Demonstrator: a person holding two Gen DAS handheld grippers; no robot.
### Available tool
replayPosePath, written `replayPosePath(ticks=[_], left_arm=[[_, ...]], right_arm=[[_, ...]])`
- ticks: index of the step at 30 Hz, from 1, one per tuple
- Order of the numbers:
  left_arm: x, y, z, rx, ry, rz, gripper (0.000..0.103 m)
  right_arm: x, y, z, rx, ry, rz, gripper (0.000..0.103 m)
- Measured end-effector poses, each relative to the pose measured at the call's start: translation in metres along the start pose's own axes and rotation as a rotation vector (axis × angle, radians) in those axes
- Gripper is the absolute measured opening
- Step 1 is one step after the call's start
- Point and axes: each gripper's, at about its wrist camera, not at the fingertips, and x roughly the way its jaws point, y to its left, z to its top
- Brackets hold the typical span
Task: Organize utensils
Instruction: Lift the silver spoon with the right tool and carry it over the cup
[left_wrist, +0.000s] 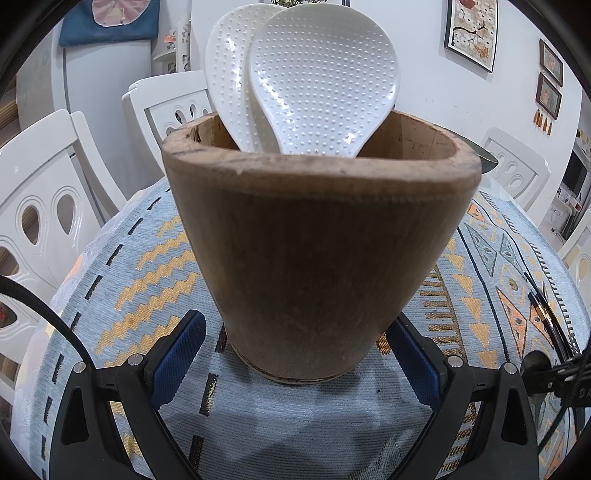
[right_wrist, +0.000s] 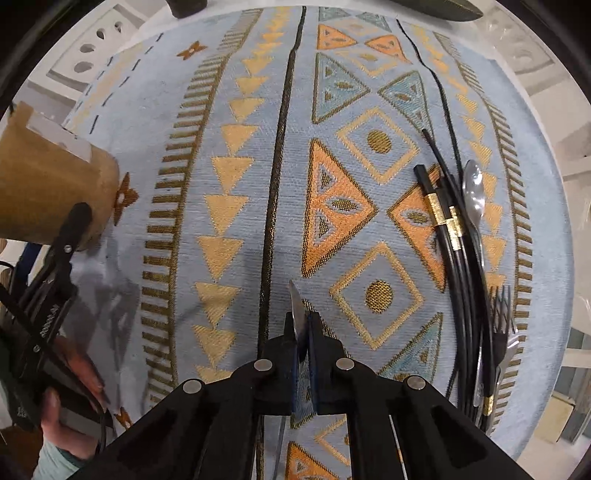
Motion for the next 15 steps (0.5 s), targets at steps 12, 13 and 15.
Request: replayPosePath(ticks=[12, 13, 15], left_arm=[[0.0, 0.0, 0.0, 0.0, 0.0, 0.0, 0.099], [0.0, 0.0, 0.0, 0.0, 0.0, 0.0, 0.099], [0.0, 0.0, 0.0, 0.0, 0.0, 0.0, 0.099]], right_arm=[[-0.109, -0.002, 0.005, -0.011, -0.416, 0.271, 0.005], [-0.125, -0.001, 0.008, -0.011, -0.465, 0.272, 0.005], [-0.151, 0.007, 0.016, -0.005, -0.542, 0.284, 0.005]])
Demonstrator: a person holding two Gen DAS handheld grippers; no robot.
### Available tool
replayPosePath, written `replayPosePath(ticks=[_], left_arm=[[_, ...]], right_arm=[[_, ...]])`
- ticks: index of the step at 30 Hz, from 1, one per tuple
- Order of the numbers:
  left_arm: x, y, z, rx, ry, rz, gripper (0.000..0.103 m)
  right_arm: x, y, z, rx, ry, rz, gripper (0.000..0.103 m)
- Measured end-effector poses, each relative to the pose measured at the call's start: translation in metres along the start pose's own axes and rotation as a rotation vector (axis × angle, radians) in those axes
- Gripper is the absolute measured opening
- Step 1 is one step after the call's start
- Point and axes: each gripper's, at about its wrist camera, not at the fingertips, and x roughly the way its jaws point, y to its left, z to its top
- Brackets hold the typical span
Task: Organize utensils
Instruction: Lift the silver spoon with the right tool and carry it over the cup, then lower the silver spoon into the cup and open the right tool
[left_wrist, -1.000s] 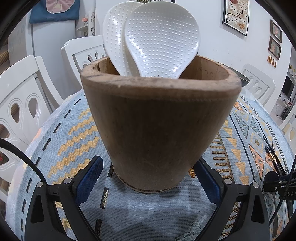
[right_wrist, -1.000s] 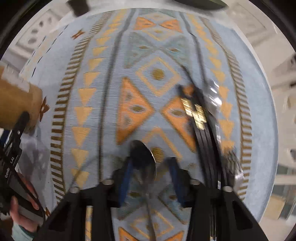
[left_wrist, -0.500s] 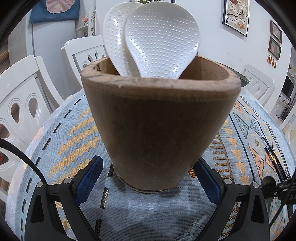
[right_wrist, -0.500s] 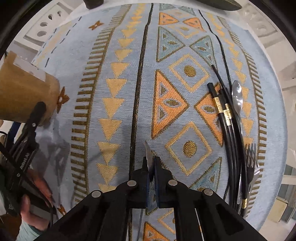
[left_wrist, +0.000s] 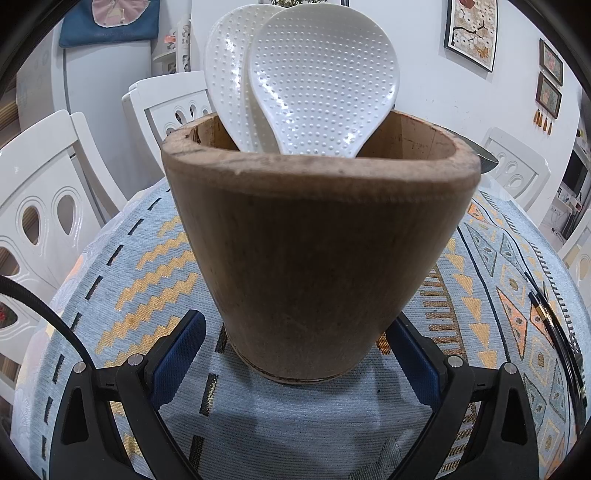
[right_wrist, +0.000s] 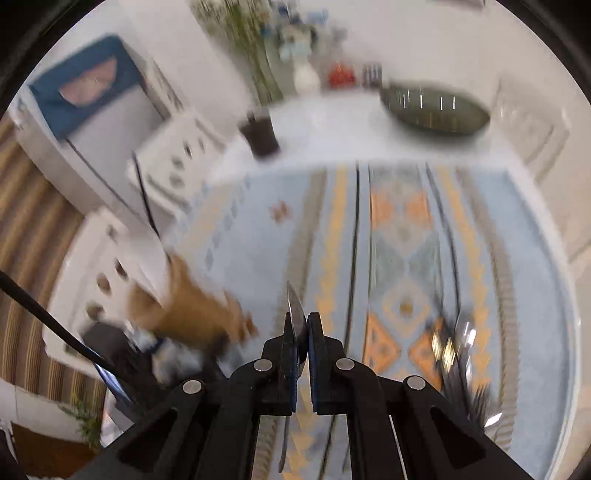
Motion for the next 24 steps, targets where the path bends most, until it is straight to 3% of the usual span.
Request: replayPosePath(ticks=[4, 9, 16, 24], left_arm=[[0.0, 0.0, 0.0, 0.0, 0.0, 0.0, 0.099], [0.0, 0.0, 0.0, 0.0, 0.0, 0.0, 0.099], [0.0, 0.0, 0.0, 0.0, 0.0, 0.0, 0.099], [0.0, 0.0, 0.0, 0.0, 0.0, 0.0, 0.099]], right_arm=[[-0.029, 0.024, 0.046, -0.004, -0.162, 0.069, 0.005], [-0.036, 0.081, 0.085, -0.009, -0.293, 0.179, 0.005], [0.007, 0.139, 0.091, -0.079, -0.3, 0.161, 0.005], [0.041, 0.139, 0.06, -0.119, -0.266, 0.095, 0.005]])
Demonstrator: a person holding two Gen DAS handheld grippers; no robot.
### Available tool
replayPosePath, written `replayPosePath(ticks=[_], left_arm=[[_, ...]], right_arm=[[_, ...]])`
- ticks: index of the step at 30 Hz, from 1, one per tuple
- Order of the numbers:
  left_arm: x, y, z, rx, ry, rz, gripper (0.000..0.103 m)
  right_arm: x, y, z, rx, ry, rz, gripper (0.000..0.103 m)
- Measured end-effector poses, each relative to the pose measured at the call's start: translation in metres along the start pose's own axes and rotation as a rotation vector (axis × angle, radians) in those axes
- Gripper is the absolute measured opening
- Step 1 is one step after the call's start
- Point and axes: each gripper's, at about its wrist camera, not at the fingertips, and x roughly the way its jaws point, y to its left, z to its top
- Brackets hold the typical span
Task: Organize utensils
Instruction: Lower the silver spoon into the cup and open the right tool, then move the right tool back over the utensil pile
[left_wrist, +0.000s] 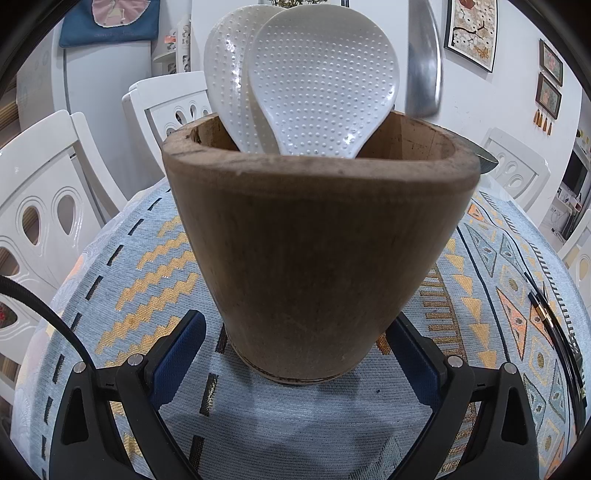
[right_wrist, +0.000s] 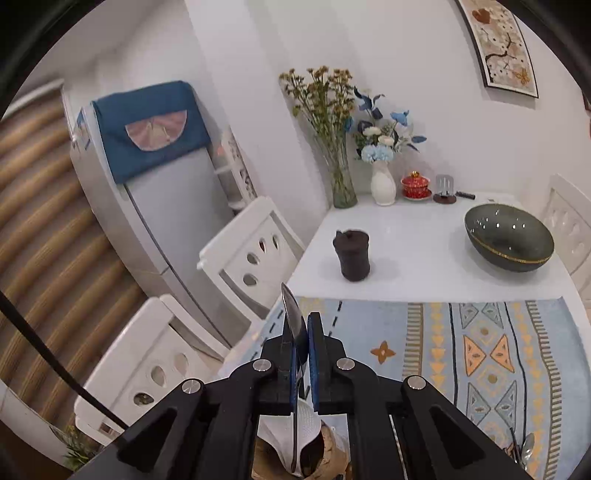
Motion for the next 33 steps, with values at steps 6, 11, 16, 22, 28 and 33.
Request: replayPosePath(ticks=[6, 11, 16, 22, 28, 33], left_arm=[[0.0, 0.0, 0.0, 0.0, 0.0, 0.0, 0.099], [-0.001, 0.0, 0.0, -0.001, 0.0, 0.001, 0.099], [-0.001, 0.0, 0.001, -0.001, 0.002, 0.0, 0.099], [0.0, 0.001, 0.002, -0.002, 0.002, 0.001, 0.099], [0.0, 0.001, 0.002, -0.002, 0.002, 0.001, 0.099], [0.0, 0.0, 0.002, -0.002, 0.002, 0.001, 0.099]], right_arm=[[0.002, -0.007, -0.004, 0.012, 0.045, -0.002, 0.008], [-0.014, -0.011, 0.009, 0.022, 0.062, 0.025, 0.015], [-0.06, -0.021, 0.034, 0.026, -0.037, 0.017, 0.022], [-0.112, -0.047, 0.042, 0.045, -0.11, -0.034, 0.039], [-0.138, -0.087, 0.02, 0.08, -0.05, -0.109, 0.04], [-0.136, -0.12, -0.012, 0.098, 0.061, -0.209, 0.04]])
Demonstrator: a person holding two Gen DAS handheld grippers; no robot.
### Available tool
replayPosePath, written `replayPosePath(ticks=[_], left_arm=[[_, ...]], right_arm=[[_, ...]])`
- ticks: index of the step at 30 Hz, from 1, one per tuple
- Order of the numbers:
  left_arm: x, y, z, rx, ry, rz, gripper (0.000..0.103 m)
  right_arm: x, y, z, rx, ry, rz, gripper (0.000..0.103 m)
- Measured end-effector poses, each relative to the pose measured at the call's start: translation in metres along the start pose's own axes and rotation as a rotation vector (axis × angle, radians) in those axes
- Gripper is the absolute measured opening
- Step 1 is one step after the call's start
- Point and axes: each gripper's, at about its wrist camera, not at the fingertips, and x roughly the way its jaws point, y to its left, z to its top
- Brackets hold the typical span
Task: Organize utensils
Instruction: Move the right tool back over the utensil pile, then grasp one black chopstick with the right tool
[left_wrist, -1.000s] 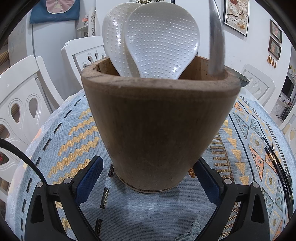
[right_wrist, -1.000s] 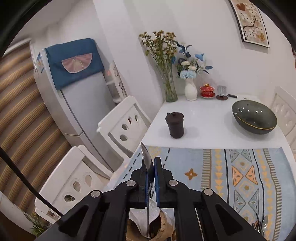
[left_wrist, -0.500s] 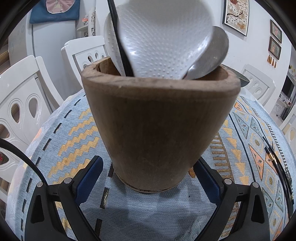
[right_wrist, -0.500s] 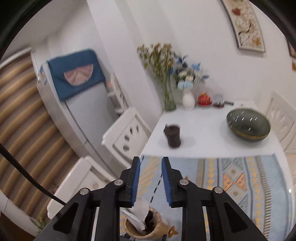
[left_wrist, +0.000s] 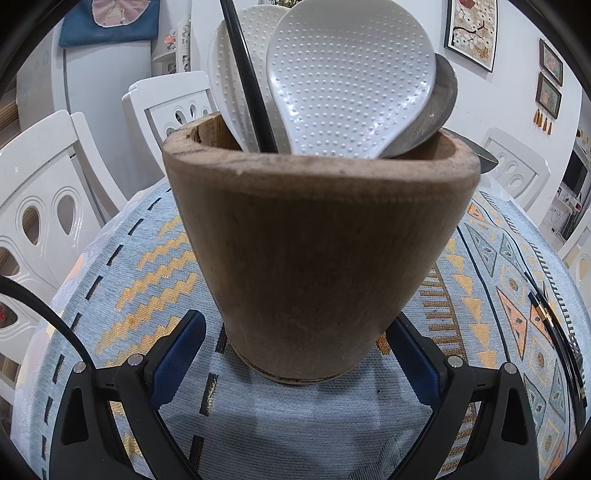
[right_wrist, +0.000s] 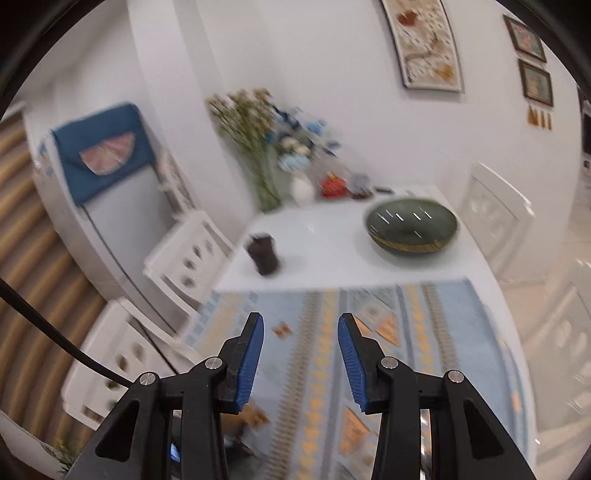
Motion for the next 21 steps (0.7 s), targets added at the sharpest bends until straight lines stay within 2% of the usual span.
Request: replayPosePath(ticks=[5, 12, 16, 19, 21], left_arm=[[0.0, 0.0, 0.0, 0.0, 0.0, 0.0, 0.099], [0.0, 0.0, 0.0, 0.0, 0.0, 0.0, 0.099], [0.0, 0.0, 0.0, 0.0, 0.001, 0.0, 0.099], [0.0, 0.0, 0.0, 0.0, 0.0, 0.0, 0.099], [0.0, 0.0, 0.0, 0.0, 0.0, 0.0, 0.099]], right_arm=[[0.02, -0.035, -0.033, 0.03, 0.134, -0.081, 0.04], [0.045, -0.081, -0.065, 0.096, 0.257, -0.178, 0.04], [0.063, -0.11, -0.08, 0.175, 0.327, -0.191, 0.04], [0.084, -0.131, -0.096, 0.211, 0.417, -0.231, 0.03], [0.098, -0.14, -0.107, 0.235, 0.482, -0.218, 0.021]])
